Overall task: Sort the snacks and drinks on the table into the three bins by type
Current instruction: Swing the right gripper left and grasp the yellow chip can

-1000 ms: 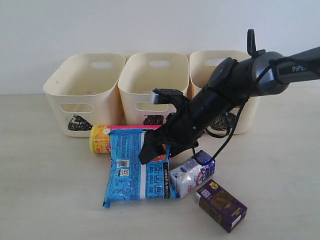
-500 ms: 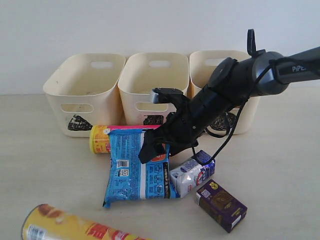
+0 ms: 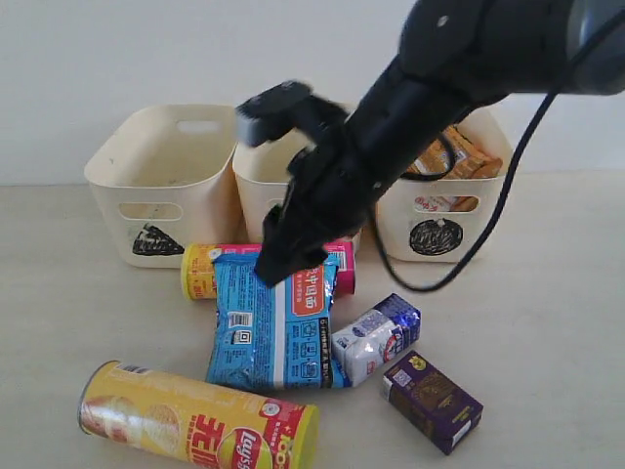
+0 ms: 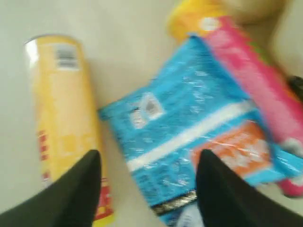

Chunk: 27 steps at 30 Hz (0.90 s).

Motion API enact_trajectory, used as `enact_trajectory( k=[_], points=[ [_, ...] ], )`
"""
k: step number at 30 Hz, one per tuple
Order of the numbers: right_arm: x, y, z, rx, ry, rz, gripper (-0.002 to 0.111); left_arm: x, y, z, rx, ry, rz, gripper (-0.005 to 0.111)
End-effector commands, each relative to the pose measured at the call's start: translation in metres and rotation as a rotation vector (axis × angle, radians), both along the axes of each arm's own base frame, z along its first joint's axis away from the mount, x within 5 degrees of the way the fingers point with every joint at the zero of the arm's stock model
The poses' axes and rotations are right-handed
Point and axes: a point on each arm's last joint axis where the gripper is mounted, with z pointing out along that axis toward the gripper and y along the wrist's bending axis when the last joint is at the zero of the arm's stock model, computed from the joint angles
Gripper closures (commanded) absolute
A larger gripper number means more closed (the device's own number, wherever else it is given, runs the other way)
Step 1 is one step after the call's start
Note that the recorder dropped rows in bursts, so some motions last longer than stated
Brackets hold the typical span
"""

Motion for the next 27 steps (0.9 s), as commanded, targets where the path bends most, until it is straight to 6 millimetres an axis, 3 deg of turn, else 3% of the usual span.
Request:
enact_trajectory(
  k=[1, 2, 4, 9, 12, 16, 18, 27],
  points=[
    [-0.051, 0.038, -0.026, -0.063, 0.015, 0.264, 0.102, 0.000, 0.000, 0.001, -0.010, -0.011, 0.004, 0.103],
    [-0.060, 0.045, -0.031, -0.073, 0.013, 0.302, 0.108, 0.000, 0.000, 0.001, -0.010, -0.011, 0.004, 0.103],
    [-0.072, 0.056, -0.040, -0.093, 0.021, 0.360, 0.108, 0.000, 0.000, 0.001, -0.010, -0.011, 0.004, 0.103],
    [-0.082, 0.075, -0.057, -0.101, -0.014, 0.398, 0.105, 0.000, 0.000, 0.001, -0.010, -0.011, 0.004, 0.103],
    [-0.086, 0.085, -0.064, -0.119, -0.104, 0.446, 0.083, 0.000, 0.000, 0.001, -0.010, -0.011, 0.004, 0.103],
    [-0.087, 0.097, -0.066, -0.077, -0.155, 0.370, 0.026, 0.000, 0.000, 0.001, -0.010, -0.011, 0.004, 0.103],
    [-0.087, 0.101, -0.069, -0.073, -0.158, 0.333, 0.011, 0.000, 0.000, 0.001, -0.010, -0.011, 0.004, 0.103],
    [-0.092, 0.106, -0.112, -0.168, -0.019, 0.275, 0.025, 0.000, 0.000, 0.001, -0.010, -0.011, 0.004, 0.103]
  ],
)
